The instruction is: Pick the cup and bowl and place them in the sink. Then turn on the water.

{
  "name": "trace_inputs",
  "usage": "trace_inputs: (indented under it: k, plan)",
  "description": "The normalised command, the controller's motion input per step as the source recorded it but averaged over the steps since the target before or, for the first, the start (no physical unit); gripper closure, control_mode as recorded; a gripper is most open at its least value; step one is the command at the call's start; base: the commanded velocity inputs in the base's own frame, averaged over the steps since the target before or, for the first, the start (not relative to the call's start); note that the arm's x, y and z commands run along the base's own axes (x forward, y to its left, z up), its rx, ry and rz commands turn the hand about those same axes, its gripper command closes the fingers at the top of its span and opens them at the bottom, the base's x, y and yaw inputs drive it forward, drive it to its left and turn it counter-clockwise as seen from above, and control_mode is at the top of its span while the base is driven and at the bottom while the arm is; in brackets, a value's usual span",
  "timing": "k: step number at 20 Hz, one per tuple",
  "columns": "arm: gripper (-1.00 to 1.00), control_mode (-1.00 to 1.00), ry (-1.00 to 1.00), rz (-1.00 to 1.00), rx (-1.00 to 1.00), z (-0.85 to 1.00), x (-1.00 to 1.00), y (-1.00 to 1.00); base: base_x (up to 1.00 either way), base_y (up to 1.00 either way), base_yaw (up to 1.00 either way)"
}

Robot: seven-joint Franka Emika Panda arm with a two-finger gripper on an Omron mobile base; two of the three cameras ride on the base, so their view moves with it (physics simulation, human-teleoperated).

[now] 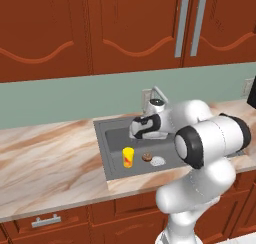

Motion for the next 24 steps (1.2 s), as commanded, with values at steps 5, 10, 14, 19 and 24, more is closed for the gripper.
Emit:
trace_inputs:
  k: [5,10,14,19,24]
  plan:
    - [-1.0,-1.0,0.0,0.0,0.0,0.67,-0.21,-0.02,0.0,0.0,0.0]
    - [-1.0,-1.0,0.0,0.0,0.0,0.41,-0.45,-0.13,0.0,0.0,0.0]
    - [-1.0,-1.0,-0.03,0.0,0.0,0.17,-0.44,-0.2,0.0,0.0,0.0]
    - [-1.0,-1.0,-0.03,0.0,0.0,0.33,-0.36,-0.1,0.0,0.0,0.0]
    - [-1.0,-1.0,0.0,0.0,0.0,0.4,-0.31,-0.02,0.0,0.0,0.0]
